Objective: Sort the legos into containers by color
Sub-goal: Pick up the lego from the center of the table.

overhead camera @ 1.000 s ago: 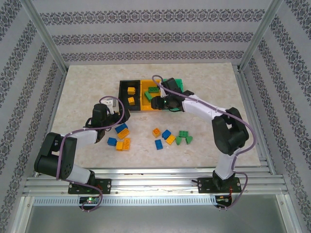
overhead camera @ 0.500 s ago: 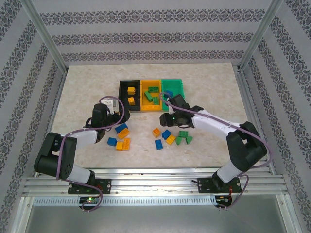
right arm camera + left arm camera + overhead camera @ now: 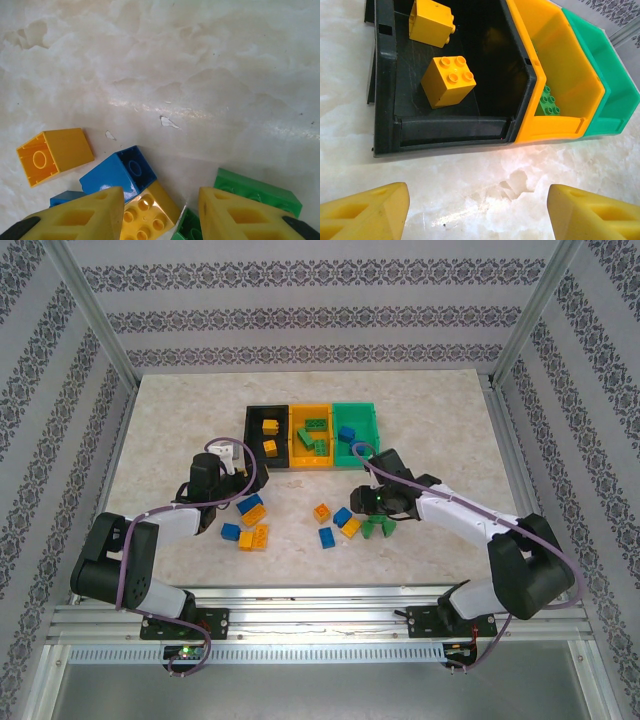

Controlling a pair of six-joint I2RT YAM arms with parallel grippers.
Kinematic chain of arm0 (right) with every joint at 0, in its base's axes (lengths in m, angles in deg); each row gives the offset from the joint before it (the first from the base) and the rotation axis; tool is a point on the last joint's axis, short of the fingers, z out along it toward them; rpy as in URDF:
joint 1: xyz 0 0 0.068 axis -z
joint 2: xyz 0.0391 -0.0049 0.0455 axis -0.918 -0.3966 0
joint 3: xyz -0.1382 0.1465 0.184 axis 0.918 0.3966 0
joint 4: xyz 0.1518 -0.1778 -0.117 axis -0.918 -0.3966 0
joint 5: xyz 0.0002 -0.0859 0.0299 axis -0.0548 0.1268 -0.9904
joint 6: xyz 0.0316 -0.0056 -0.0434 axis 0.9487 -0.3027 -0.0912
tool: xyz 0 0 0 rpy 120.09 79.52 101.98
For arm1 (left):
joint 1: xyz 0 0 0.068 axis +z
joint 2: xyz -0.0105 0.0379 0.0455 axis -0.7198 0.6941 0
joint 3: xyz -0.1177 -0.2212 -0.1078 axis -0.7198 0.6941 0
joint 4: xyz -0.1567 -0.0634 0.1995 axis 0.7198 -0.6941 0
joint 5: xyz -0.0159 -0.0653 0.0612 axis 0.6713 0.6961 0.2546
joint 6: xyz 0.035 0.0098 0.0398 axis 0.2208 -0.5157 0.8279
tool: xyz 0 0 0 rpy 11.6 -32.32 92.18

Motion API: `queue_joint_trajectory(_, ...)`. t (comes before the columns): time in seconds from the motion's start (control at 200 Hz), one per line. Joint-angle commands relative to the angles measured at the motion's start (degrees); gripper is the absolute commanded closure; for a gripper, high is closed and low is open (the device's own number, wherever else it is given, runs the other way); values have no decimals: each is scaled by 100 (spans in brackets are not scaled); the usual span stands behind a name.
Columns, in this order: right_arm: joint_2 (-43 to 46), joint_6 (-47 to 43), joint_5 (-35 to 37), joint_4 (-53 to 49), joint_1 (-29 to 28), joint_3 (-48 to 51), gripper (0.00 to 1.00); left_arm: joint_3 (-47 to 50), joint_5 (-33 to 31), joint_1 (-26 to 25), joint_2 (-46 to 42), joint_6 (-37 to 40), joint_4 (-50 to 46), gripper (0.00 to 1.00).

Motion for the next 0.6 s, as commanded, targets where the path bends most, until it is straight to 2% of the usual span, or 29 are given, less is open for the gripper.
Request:
queue_joint_trajectory(0.0, 32, -35, -95, -24, -129, -39, 56, 30, 71, 57, 10, -19, 234, 27)
queue_joint_trajectory(0.305, -684, -757, 198, -407, -711, -667, 53, 23, 77, 58, 20, -16, 239, 27)
queue_joint_trajectory(0.595, -1160, -1332, 443, -785, -969, -1034, 52, 22, 65, 58, 42, -6, 233, 27)
